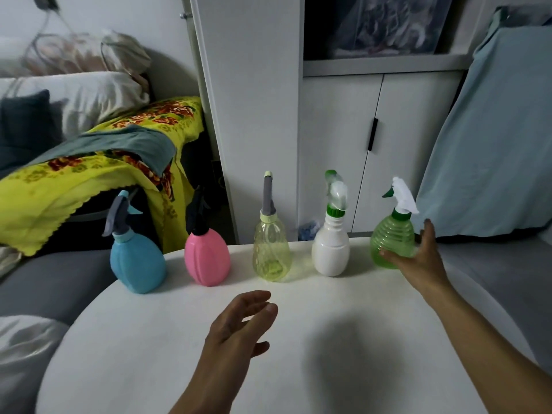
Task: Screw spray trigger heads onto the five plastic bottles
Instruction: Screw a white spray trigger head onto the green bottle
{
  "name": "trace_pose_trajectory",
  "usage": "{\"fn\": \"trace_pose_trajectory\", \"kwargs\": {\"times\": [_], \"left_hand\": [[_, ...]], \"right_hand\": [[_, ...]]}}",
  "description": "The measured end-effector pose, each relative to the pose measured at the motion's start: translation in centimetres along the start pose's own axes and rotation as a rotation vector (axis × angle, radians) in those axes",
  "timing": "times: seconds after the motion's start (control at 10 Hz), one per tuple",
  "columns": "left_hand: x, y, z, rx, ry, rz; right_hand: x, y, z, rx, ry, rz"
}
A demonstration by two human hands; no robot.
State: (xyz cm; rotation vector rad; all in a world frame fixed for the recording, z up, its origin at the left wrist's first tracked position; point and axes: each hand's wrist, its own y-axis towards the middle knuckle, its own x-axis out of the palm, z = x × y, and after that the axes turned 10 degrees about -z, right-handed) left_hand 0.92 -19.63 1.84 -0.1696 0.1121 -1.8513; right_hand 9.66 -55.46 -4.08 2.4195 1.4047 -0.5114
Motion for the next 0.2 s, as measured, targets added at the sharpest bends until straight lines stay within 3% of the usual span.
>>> {"fn": "trace_pose_trajectory", "kwargs": {"times": [0.1,0.2], "left_hand": [[0.2,-0.1,1.1,0.049,-0.021,0.023],[-0.9,-0.1,2.7,0.159,0.019,0.094]], "right_hand": [[-1.2,-0.6,-0.3,0.113,0.03,-0.028],[-3.2,-0.6,-2.4,0.098,0.145,0.156]]}}
